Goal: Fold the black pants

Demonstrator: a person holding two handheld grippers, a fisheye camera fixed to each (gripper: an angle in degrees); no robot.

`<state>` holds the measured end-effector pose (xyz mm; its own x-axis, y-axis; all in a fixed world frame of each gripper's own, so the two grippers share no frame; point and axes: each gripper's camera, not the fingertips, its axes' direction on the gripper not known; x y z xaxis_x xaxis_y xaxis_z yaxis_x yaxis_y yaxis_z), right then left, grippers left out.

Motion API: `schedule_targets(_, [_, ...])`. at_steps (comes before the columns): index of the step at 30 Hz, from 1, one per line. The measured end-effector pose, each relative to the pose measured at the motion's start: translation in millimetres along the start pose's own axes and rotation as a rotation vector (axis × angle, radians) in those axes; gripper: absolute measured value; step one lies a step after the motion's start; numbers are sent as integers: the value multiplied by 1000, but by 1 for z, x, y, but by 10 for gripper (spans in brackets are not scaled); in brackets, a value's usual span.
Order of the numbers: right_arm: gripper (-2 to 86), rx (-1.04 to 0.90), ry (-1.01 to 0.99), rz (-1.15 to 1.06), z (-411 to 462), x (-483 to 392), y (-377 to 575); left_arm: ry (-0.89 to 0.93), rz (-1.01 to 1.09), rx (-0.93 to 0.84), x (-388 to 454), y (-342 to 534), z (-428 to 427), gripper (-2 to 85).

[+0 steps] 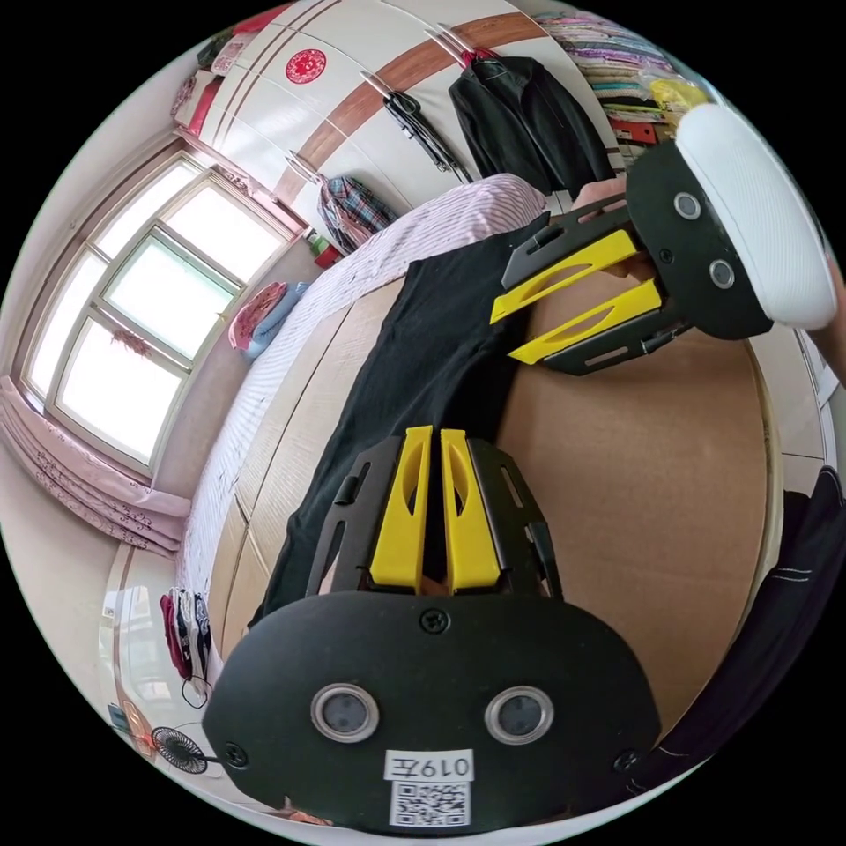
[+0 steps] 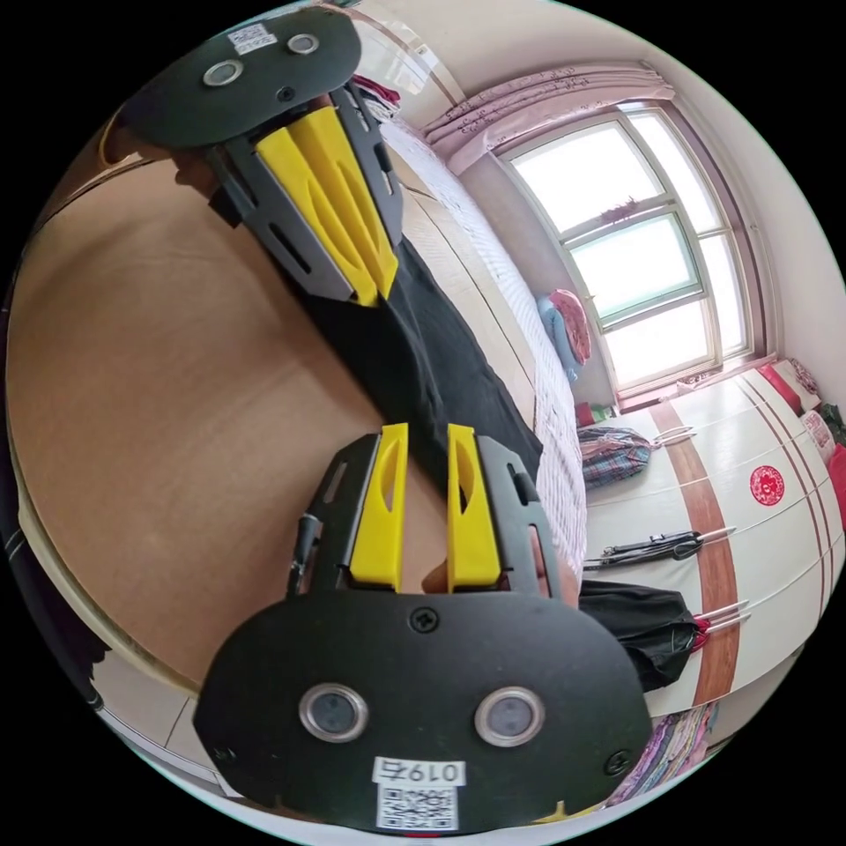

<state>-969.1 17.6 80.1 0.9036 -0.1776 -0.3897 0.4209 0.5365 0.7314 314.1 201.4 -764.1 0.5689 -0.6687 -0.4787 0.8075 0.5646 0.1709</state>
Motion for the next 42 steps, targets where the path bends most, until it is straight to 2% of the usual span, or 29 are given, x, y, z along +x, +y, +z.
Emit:
schedule_targets(4, [73, -7, 9, -20, 11, 12, 0, -4, -9, 11, -5, -1, -2, 7])
schedule_targets(13, [-3, -20, 73, -87, 20, 30, 6, 0, 34, 6, -5, -3, -2, 9])
schedule_targets(19, [-8, -41, 80, -143, 31, 24, 17, 67, 145, -46, 5, -5, 16, 9])
schedule_targets(23, [-8, -26, 122, -118, 23, 35, 17, 39, 113, -19, -2, -7, 5, 8])
schedule_targets(27, [-8, -38, 79, -140, 29, 34, 23, 69, 147, -42, 1, -7, 13, 9])
schedule_targets(32, [-9, -19, 164, -112, 19, 38, 24, 63, 85, 4, -7, -4, 6, 9])
schedule_targets(36, [-8, -17, 53, -99, 20, 42, 32, 143, 114, -31, -6, 0, 18, 10])
schedule_targets(42, [-4, -23, 148, -141, 21, 26, 34, 92, 134, -13, 2, 0, 18, 10])
